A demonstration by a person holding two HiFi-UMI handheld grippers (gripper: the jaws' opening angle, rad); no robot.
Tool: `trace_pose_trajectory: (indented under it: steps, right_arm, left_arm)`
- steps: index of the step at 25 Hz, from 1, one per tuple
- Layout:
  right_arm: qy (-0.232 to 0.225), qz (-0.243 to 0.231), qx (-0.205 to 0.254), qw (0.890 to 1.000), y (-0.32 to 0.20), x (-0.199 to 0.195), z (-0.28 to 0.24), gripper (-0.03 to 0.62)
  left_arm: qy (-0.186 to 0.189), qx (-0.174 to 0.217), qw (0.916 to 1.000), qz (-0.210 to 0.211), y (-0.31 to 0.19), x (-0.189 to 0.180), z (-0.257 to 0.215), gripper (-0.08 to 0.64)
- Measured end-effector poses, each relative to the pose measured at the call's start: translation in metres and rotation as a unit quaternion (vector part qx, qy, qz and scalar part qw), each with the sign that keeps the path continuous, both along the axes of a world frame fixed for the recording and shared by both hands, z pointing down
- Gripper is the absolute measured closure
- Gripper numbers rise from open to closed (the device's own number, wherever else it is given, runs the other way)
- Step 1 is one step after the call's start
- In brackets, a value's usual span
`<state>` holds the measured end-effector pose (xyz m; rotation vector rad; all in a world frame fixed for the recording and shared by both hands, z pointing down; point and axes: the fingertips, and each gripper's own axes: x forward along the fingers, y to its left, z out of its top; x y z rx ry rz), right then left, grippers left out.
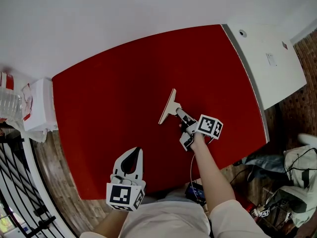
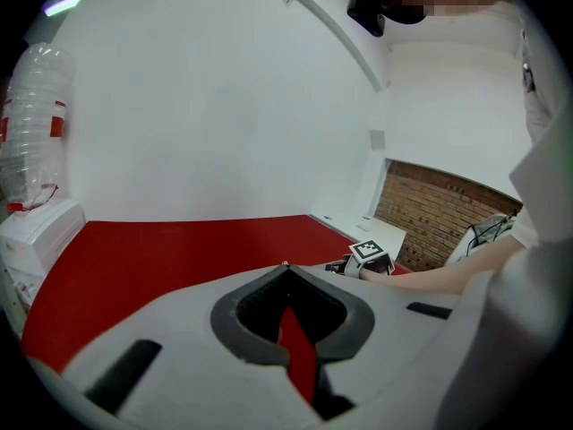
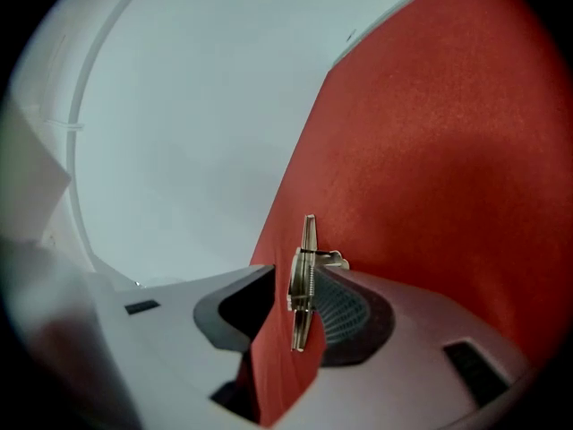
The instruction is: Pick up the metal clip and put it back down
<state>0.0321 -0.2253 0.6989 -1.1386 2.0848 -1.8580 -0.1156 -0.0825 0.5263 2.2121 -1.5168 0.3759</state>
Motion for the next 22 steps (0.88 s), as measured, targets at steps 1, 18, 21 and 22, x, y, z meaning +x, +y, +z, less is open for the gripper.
trace_pose_trajectory:
  steps: [1, 18, 21, 22]
  right_arm:
    - [0.005, -0.002, 0.003, 1.000, 0.000, 0.003, -0.001, 0.476]
    - [0.069, -0.038, 0.099, 0.992, 0.045, 0.008, -0.113, 0.551]
    - [0.074, -0.042, 0.130, 0.988, 0.055, 0.001, -0.150, 0.575]
    - [0.076, -0.046, 0.141, 0.986, 0.060, -0.001, -0.162, 0.580]
  left_arm:
    - [0.000, 0.002, 1.0000, 0.001, 0.000, 0.002, -0.001, 0.557]
    - [0.003, 0.046, 0.9987, 0.020, 0.018, 0.009, -0.054, 0.557]
    - [0.009, 0.046, 0.9988, 0.013, 0.024, 0.005, -0.059, 0.557]
    - [0.010, 0.047, 0.9988, 0.012, 0.027, 0.004, -0.061, 0.557]
